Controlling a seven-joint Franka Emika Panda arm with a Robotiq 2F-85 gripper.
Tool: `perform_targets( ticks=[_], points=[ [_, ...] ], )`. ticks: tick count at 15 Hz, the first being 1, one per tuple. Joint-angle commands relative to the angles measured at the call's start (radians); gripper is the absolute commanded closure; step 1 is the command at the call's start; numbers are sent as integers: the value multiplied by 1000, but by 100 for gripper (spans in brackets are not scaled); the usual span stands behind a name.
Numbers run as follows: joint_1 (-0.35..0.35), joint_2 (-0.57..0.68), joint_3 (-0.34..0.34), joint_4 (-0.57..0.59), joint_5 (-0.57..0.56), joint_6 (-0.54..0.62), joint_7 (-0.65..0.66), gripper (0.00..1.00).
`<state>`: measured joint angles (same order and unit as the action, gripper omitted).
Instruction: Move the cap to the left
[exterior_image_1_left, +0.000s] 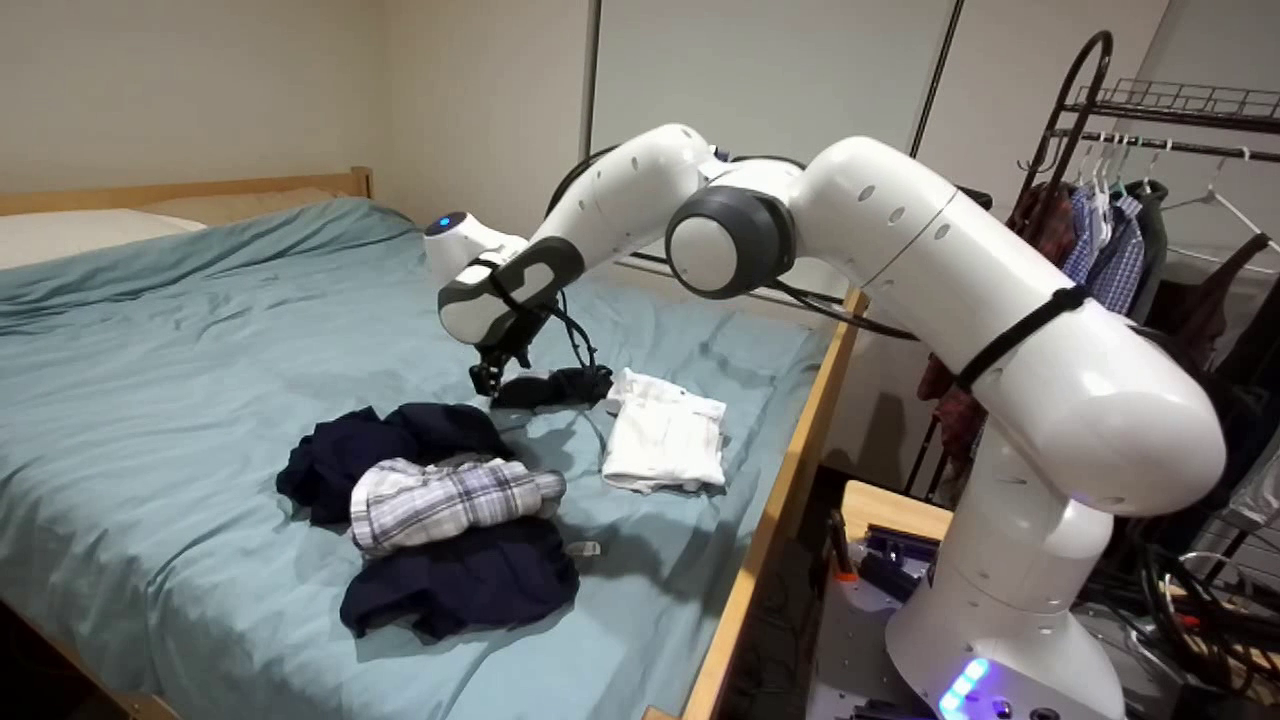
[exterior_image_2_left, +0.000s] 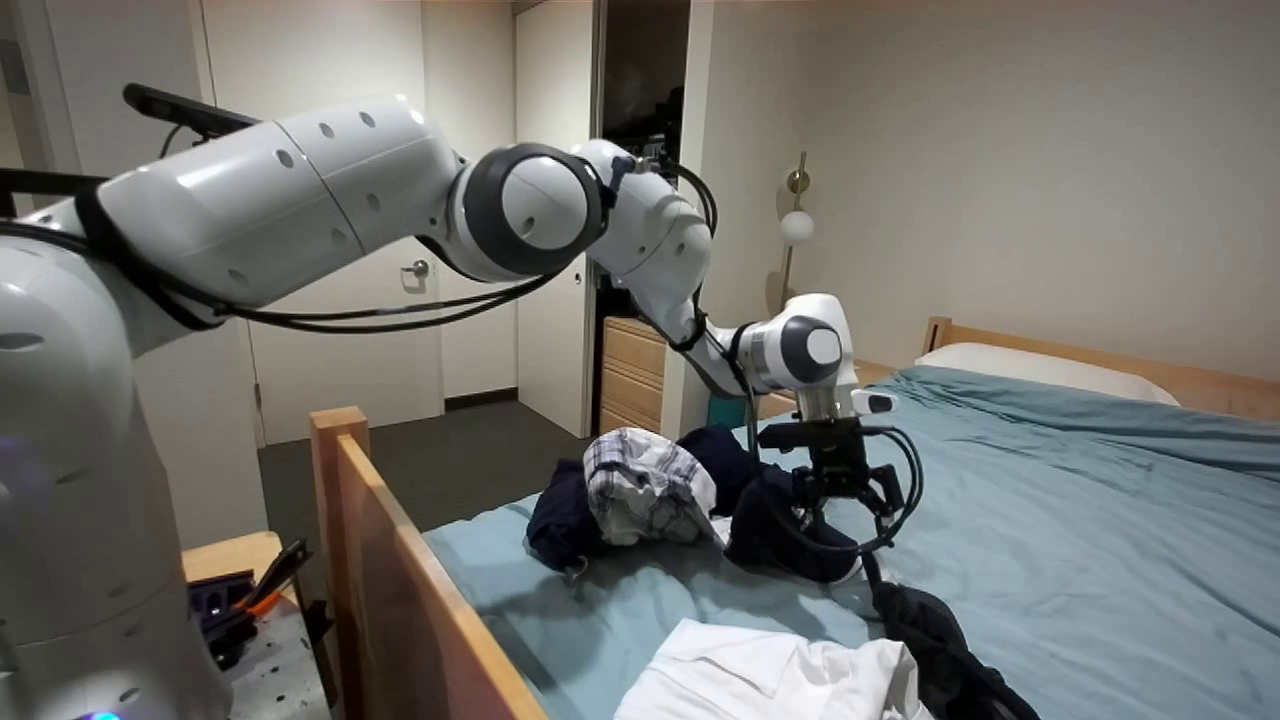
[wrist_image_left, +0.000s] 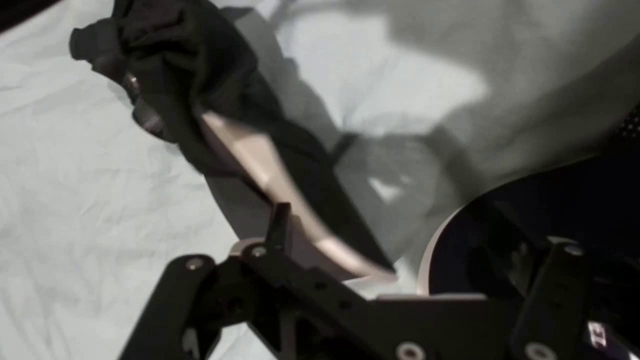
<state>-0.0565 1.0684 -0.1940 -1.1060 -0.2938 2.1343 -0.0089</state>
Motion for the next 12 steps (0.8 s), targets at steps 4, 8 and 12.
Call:
perform_targets(
  ticks=[4, 8, 12],
  points=[
    [-30, -86, -4, -46, 4, 16, 9, 0],
    [-64, -92, 68, -83, 19, 136, -138, 0],
    [-53, -70, 73, -64, 18, 156, -159, 0]
  ],
)
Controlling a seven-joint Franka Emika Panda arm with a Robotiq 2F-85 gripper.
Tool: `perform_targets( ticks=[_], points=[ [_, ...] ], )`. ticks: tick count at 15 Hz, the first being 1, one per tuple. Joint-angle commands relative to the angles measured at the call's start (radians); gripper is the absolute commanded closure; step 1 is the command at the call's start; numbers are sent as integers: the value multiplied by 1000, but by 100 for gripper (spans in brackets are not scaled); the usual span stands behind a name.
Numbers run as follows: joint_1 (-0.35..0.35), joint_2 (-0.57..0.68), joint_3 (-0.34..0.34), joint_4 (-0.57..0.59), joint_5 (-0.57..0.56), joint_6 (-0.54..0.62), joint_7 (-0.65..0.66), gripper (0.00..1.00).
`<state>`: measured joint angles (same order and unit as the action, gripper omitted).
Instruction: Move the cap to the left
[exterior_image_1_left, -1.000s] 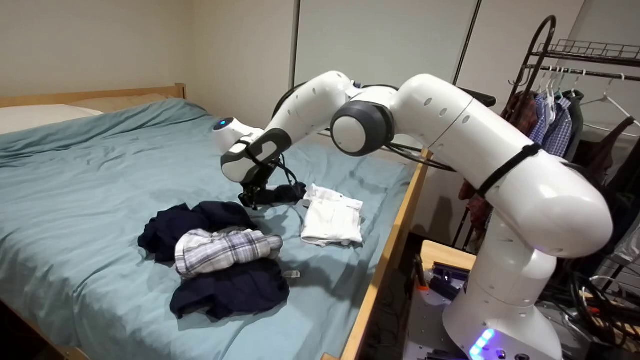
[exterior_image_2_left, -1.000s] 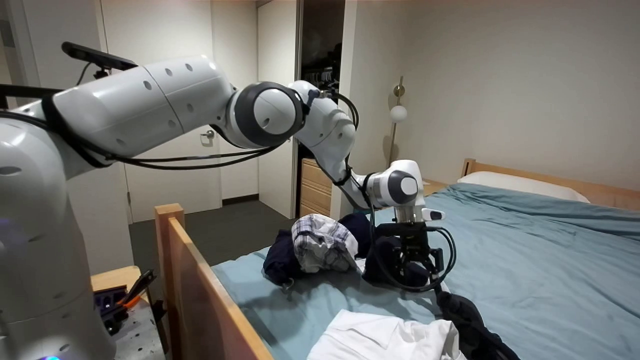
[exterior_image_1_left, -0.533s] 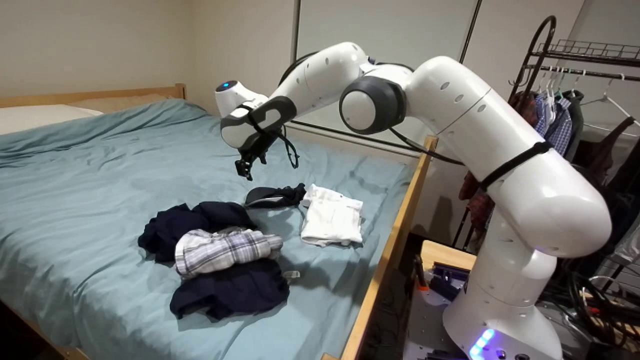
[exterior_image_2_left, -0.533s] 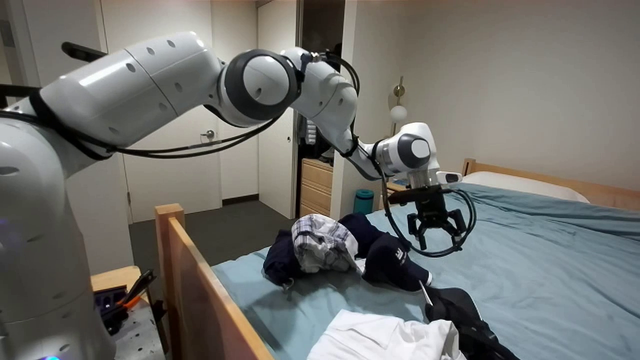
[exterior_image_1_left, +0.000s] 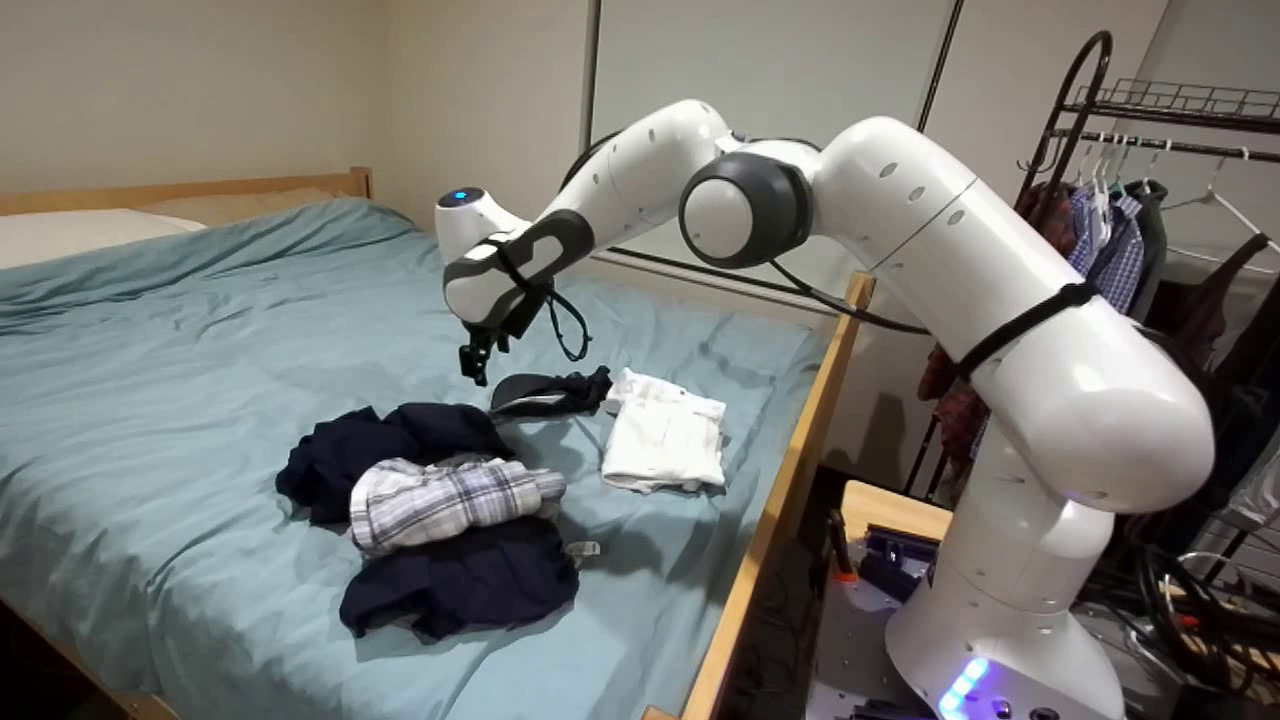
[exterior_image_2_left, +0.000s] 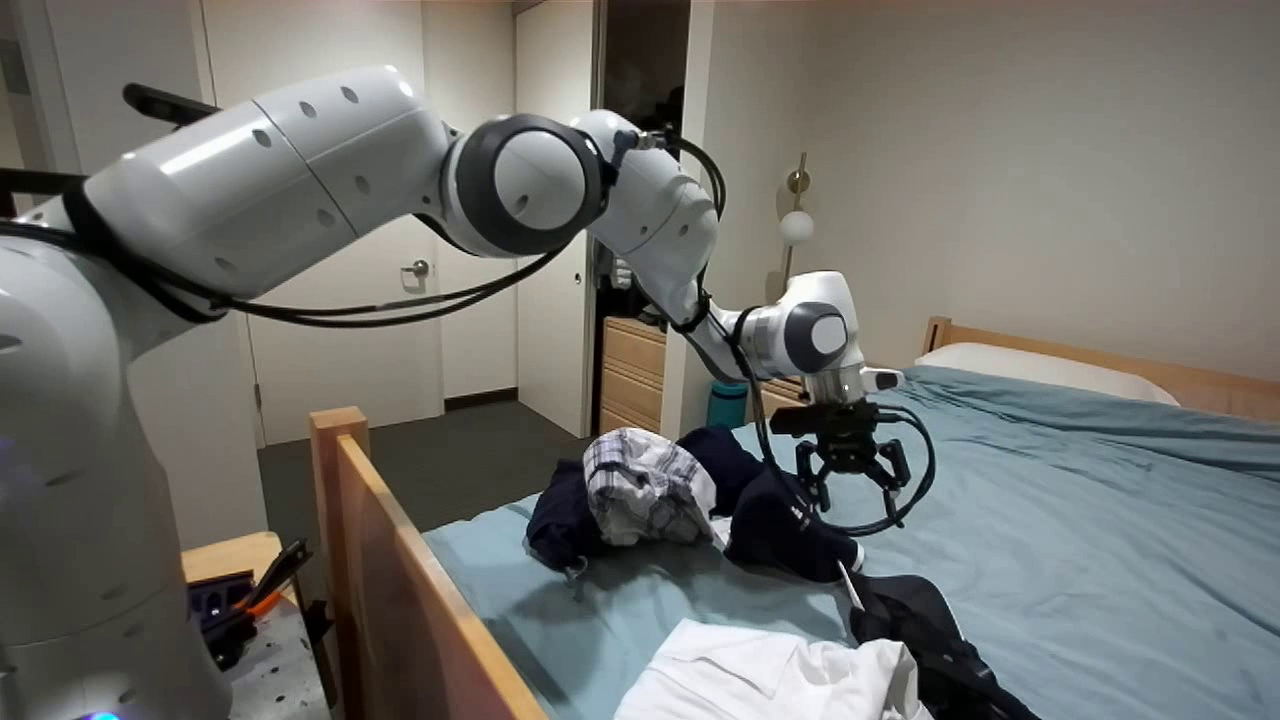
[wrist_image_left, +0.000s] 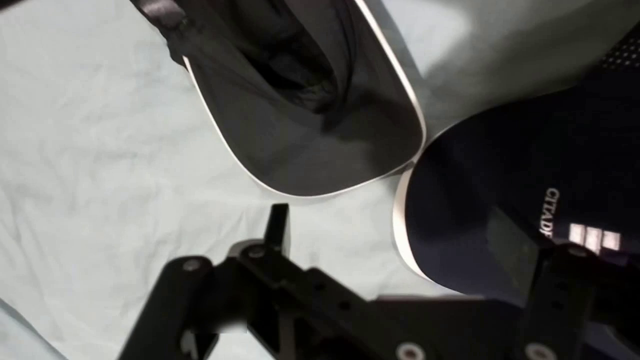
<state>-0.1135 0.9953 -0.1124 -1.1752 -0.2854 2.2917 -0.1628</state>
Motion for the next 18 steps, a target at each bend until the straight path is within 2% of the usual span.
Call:
perform_targets(
  ticks=[1, 8, 15, 16, 17, 18],
  points=[
    [3, 3, -2, 5, 11, 1, -17, 0],
    [21, 89, -9, 62, -25, -40, -99, 0],
    [53, 185, -76, 88, -51, -49, -51, 0],
    [51, 189, -84, 94, -51, -48, -47, 3],
    [51, 189, -94, 100, -50, -42, -38, 26],
    [52, 195, -104, 109, -52, -40, -30, 27]
  ],
)
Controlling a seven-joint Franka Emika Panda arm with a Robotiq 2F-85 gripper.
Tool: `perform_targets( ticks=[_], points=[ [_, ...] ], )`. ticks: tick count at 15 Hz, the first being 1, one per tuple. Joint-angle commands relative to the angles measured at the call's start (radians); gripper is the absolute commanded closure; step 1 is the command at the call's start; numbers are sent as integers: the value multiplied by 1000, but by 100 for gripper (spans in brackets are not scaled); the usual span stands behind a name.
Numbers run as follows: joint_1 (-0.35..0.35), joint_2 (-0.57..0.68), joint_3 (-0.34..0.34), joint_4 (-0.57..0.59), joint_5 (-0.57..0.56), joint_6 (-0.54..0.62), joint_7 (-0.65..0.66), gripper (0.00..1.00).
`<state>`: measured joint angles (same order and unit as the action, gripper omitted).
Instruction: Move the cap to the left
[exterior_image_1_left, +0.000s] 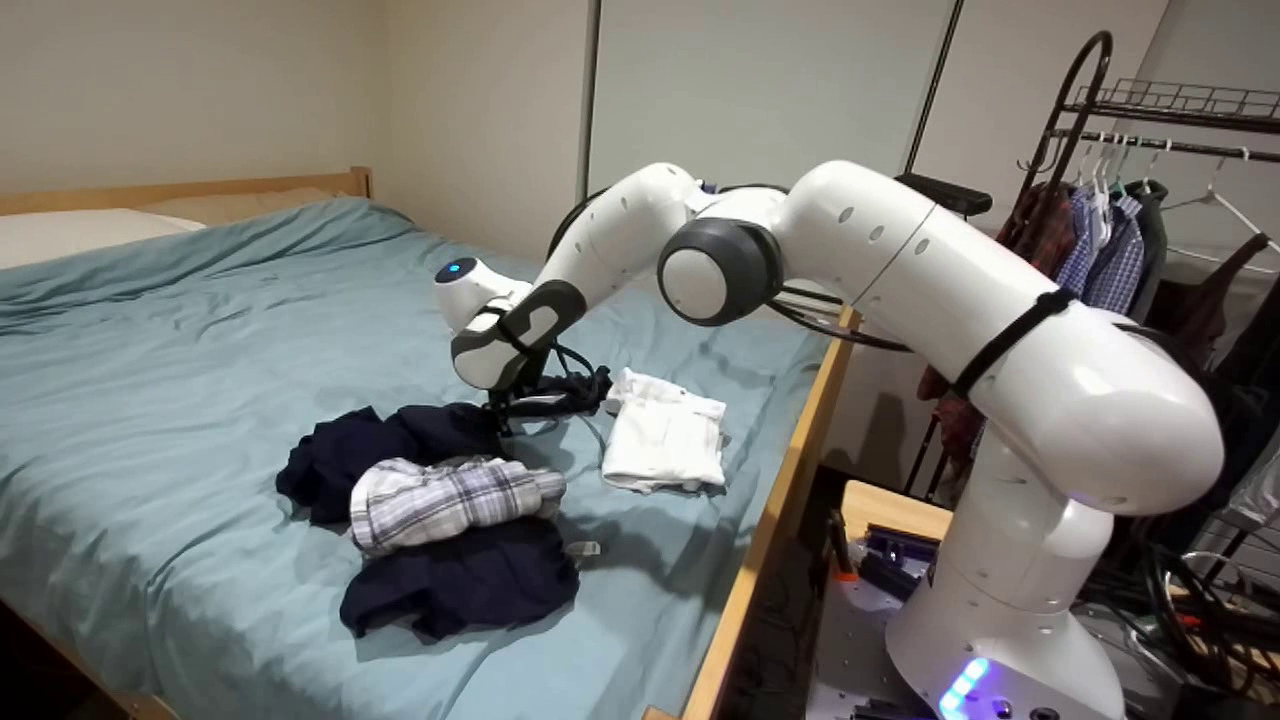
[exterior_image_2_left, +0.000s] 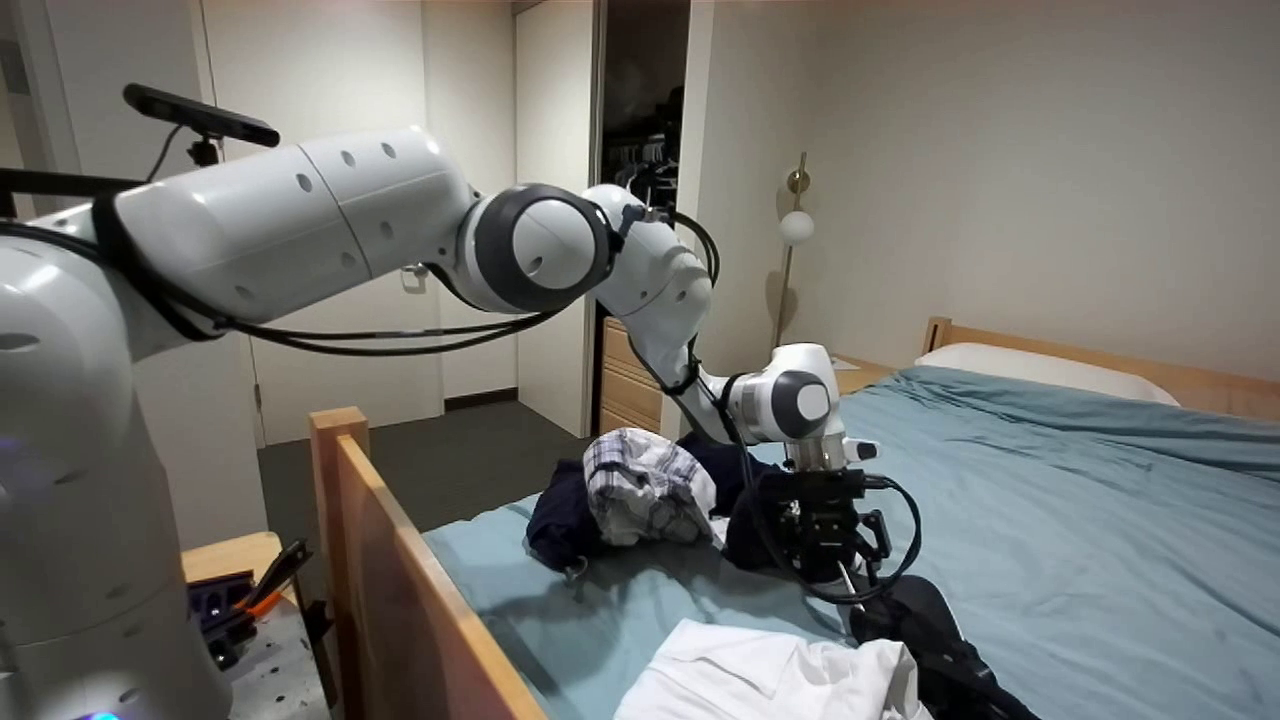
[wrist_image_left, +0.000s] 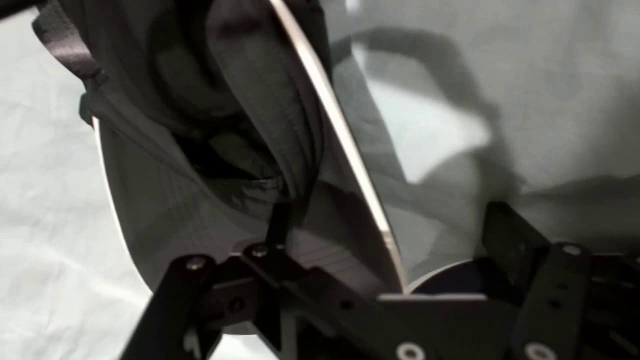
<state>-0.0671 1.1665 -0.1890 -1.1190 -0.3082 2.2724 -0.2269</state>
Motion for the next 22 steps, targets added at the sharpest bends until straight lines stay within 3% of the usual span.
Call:
perform_targets(
  ticks=[1, 6, 11, 13, 15, 22],
  points=[
    [7, 27, -35, 58, -30, -19, 38, 30],
    [7, 46, -43, 93, -27, -17, 36, 65],
    [-14, 71, -2, 101, 14, 13, 47, 94],
    [-42, 71, 40, 95, 66, 47, 72, 98],
    [-61, 50, 59, 86, 103, 65, 96, 95],
    [-147, -173, 100, 26, 265, 130, 97, 95]
  ],
)
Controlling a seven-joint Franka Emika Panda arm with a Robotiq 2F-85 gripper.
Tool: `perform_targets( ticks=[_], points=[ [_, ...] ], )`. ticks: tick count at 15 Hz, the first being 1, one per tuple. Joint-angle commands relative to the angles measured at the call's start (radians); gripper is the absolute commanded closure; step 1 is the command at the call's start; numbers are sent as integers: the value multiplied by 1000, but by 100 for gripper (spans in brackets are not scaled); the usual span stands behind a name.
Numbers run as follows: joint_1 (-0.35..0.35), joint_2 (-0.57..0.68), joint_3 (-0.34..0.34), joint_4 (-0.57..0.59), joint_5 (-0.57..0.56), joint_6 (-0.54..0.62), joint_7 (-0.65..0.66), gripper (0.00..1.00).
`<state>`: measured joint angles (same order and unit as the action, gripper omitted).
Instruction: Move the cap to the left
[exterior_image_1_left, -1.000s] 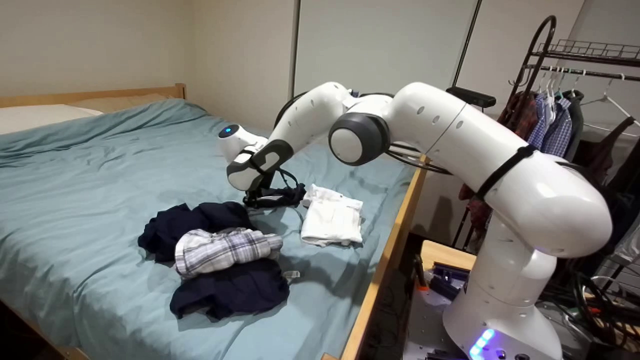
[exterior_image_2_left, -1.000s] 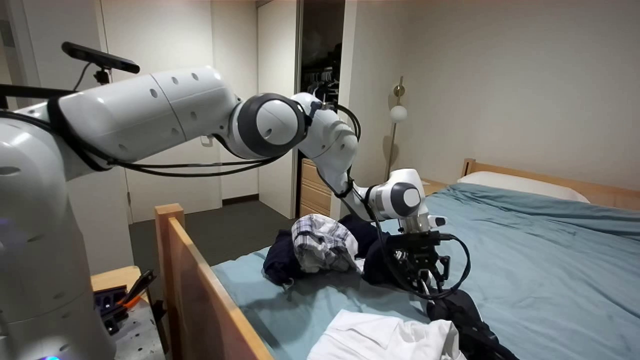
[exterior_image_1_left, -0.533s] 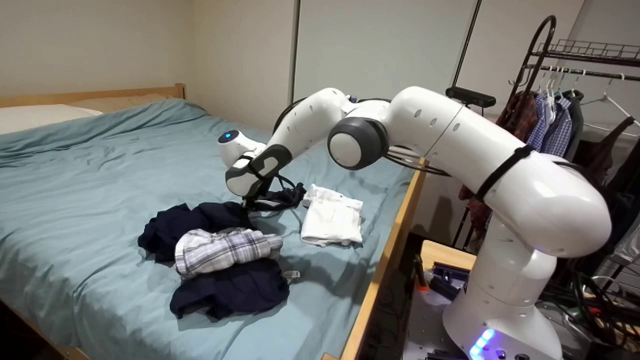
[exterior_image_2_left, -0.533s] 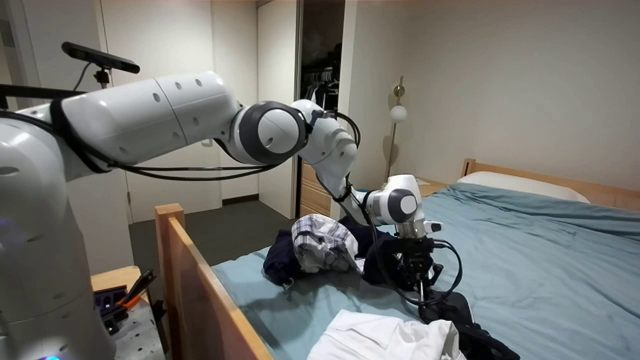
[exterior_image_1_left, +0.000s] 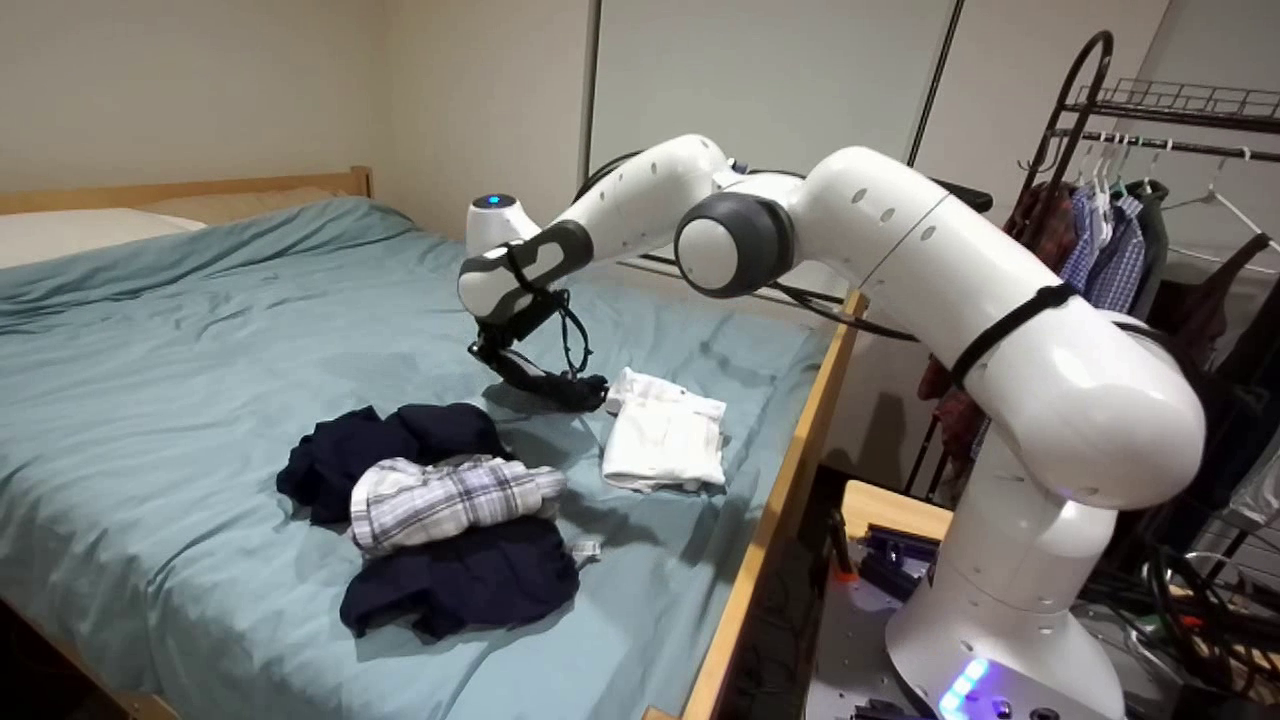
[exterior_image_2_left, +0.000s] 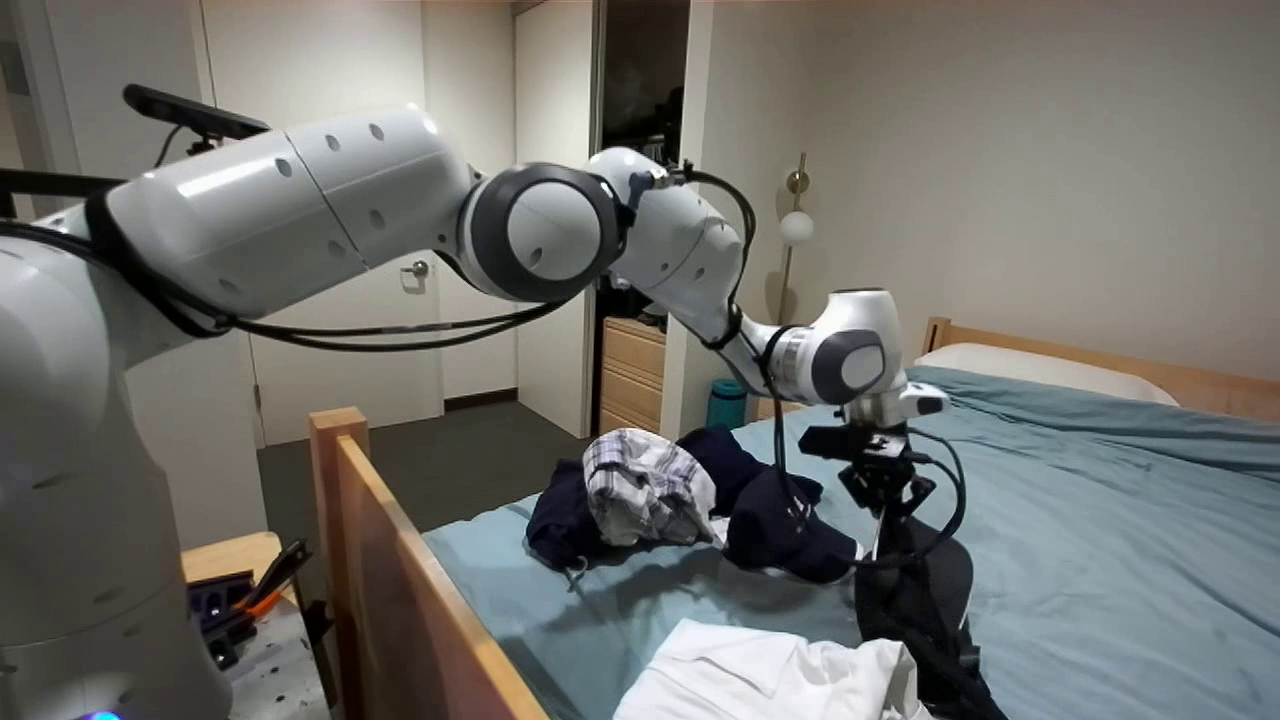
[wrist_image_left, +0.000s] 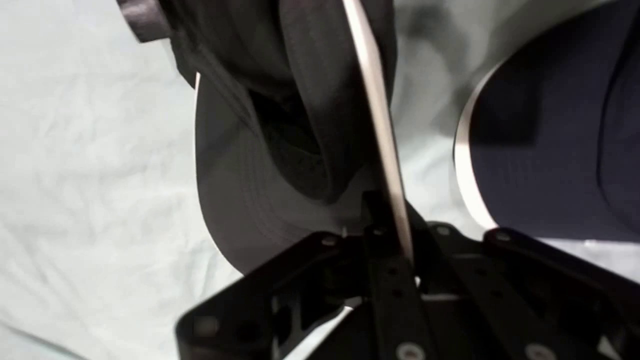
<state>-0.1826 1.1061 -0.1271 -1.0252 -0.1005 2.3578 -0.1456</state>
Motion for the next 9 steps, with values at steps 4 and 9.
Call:
perform_targets(
  ticks=[4, 9],
  points=[
    [-14, -162, 84, 35, 125, 104, 28, 95],
    [18, -158, 131, 121, 132, 144, 40, 95]
  ],
)
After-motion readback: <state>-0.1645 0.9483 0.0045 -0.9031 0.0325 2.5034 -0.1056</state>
